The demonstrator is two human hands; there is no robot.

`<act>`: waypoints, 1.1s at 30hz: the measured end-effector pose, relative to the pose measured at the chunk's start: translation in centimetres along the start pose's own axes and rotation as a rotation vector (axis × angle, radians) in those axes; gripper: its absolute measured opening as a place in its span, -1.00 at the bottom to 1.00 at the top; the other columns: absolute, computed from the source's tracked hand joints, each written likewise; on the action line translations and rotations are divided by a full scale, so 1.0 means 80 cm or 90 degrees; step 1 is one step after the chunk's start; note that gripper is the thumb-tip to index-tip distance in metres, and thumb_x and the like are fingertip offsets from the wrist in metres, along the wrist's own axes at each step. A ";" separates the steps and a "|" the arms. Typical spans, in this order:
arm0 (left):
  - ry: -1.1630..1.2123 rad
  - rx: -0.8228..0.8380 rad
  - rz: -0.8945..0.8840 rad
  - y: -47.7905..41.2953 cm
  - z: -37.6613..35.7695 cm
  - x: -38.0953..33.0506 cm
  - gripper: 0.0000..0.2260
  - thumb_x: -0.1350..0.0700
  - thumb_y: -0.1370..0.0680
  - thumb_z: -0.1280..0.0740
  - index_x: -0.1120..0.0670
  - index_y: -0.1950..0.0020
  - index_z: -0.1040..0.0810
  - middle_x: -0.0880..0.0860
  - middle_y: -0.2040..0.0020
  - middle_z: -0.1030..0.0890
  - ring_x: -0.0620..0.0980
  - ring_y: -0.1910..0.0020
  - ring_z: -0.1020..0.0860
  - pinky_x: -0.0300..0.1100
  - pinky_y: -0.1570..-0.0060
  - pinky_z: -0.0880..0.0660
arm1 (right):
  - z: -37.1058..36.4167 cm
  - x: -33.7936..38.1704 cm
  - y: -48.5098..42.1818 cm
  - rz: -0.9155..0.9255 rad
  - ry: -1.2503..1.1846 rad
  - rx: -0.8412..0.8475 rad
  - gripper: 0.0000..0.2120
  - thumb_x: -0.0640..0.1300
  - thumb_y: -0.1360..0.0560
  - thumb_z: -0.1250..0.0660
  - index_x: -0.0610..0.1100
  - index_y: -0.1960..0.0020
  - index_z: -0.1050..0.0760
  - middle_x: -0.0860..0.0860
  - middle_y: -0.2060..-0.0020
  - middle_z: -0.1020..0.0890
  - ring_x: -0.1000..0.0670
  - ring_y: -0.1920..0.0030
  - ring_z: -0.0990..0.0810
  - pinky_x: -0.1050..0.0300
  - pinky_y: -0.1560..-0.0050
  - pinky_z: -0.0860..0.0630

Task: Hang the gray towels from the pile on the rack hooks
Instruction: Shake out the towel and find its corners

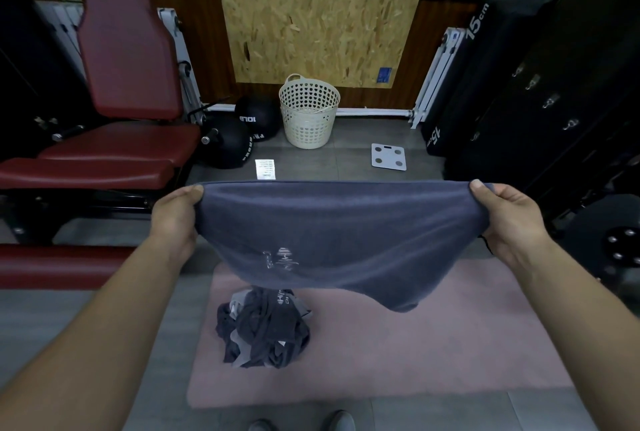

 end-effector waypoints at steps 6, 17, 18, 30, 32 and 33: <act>0.056 0.061 0.118 0.025 -0.027 0.003 -0.88 0.15 -0.49 -0.36 0.14 0.02 -0.63 0.13 0.14 -0.67 0.09 0.19 -0.65 -0.19 0.32 -0.57 | -0.018 -0.022 0.007 0.008 0.056 -0.097 -0.69 -0.07 -0.51 -0.47 -0.03 0.31 -0.39 0.03 0.38 -0.43 0.06 0.35 -0.35 0.07 0.18 -0.35; -0.184 0.326 -0.104 0.198 -0.134 0.060 -0.92 0.21 -0.58 -0.39 0.14 0.02 -0.69 -0.03 0.15 -0.73 -0.10 0.16 -0.68 -0.24 0.14 -0.59 | -0.135 -0.073 0.141 0.028 0.101 0.156 -0.83 -0.18 -0.56 -0.41 -0.26 0.15 -0.57 -0.09 0.35 -0.62 0.04 0.29 -0.55 -0.11 0.15 -0.59; -0.198 0.329 -0.129 0.199 -0.132 0.062 -0.90 0.21 -0.58 -0.40 0.13 -0.03 -0.71 -0.02 0.09 -0.74 -0.10 0.07 -0.69 -0.22 0.01 -0.60 | -0.137 -0.073 0.148 0.015 0.082 0.173 -0.83 -0.19 -0.57 -0.39 -0.28 0.13 -0.58 -0.16 0.32 -0.64 0.02 0.27 -0.57 -0.15 0.11 -0.60; -0.301 0.342 -0.298 0.214 -0.118 0.050 -0.78 0.21 -0.50 -0.48 -0.06 -0.09 -0.70 -0.21 0.06 -0.71 -0.23 0.00 -0.65 -0.27 -0.08 -0.55 | -0.127 -0.053 0.156 -0.093 -0.128 0.291 -0.73 -0.26 -0.66 -0.19 -0.28 0.09 -0.62 -0.15 0.26 -0.69 -0.07 0.23 -0.66 0.00 0.07 -0.66; -0.276 0.329 -0.291 0.207 -0.117 0.049 -0.75 0.26 -0.53 -0.43 -0.11 -0.01 -0.70 -0.26 0.08 -0.70 -0.28 0.02 -0.64 -0.34 -0.05 -0.53 | -0.124 -0.052 0.154 -0.110 -0.151 0.326 -0.73 -0.31 -0.65 -0.15 -0.29 0.05 -0.61 -0.18 0.20 -0.70 -0.12 0.16 -0.68 -0.02 0.00 -0.65; -0.262 0.321 -0.279 0.203 -0.116 0.047 -0.69 0.29 -0.55 -0.40 -0.16 0.05 -0.67 -0.31 0.12 -0.69 -0.32 0.04 -0.63 -0.40 -0.03 -0.50 | -0.123 -0.051 0.152 -0.099 -0.135 0.341 -0.75 -0.33 -0.64 -0.15 -0.29 0.04 -0.61 -0.20 0.17 -0.70 -0.14 0.12 -0.68 -0.04 -0.05 -0.62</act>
Point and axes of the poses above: each hand's wrist, its own y-axis away from the middle knuckle, its own z-axis out of the back of the hand, x = y × z, the point moved 1 cm from there along -y, towards the middle knuckle
